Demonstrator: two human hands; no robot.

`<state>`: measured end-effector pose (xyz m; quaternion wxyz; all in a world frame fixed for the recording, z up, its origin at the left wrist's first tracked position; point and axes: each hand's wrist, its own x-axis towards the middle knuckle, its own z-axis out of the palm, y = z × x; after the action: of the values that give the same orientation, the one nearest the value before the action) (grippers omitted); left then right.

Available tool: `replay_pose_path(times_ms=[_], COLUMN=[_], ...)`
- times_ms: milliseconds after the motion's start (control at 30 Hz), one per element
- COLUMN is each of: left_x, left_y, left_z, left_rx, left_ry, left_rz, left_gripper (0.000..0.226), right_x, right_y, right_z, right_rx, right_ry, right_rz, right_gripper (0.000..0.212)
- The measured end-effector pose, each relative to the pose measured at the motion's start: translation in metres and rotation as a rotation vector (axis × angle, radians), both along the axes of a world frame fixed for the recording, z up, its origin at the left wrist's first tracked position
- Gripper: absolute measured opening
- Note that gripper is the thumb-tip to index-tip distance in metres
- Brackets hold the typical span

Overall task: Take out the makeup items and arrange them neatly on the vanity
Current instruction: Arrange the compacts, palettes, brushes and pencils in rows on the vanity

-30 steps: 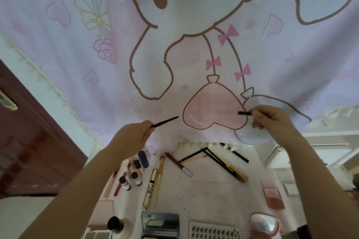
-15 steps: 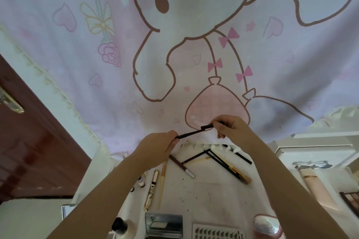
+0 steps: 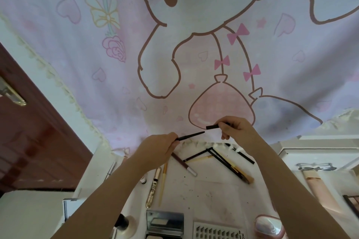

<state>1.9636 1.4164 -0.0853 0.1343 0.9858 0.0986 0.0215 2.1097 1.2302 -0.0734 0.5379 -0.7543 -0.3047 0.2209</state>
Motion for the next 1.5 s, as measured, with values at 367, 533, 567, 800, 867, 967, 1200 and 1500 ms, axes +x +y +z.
replay_pose_path(times_ms=[367,533,567,800,867,967,1200,1500], left_x=[-0.001,-0.004,-0.004,-0.007,-0.009,-0.008,-0.002,-0.009], left_y=[0.005,0.007,0.006,0.008,0.011,0.012,0.006,-0.006], left_z=[-0.006,-0.01,-0.01,-0.015,-0.016,-0.016,-0.018,-0.037], left_rx=[0.017,0.02,0.025,0.011,-0.007,-0.008,0.032,-0.055], left_ry=[-0.018,-0.01,-0.007,-0.008,-0.021,-0.04,-0.005,0.062], left_rz=[-0.008,-0.015,-0.021,-0.018,-0.012,-0.015,-0.049,-0.031], left_gripper=[0.03,0.029,0.029,0.029,0.029,0.029,0.03,0.028], right_x=[0.0,-0.009,-0.012,-0.01,-0.008,-0.01,-0.016,-0.017], right_y=[0.003,0.007,0.009,0.013,0.01,0.011,0.021,0.029], right_z=[-0.004,-0.002,-0.001,-0.006,-0.005,-0.004,-0.009,-0.036], right_rx=[0.013,-0.058,-0.07,-0.063,-0.064,-0.079,-0.106,-0.137], right_ry=[-0.007,-0.04,-0.048,-0.047,-0.052,-0.043,-0.052,0.031], right_rz=[0.001,0.044,0.062,0.02,-0.003,0.018,0.105,0.19], right_gripper=[0.028,0.018,0.017,0.018,0.017,0.016,0.016,0.014])
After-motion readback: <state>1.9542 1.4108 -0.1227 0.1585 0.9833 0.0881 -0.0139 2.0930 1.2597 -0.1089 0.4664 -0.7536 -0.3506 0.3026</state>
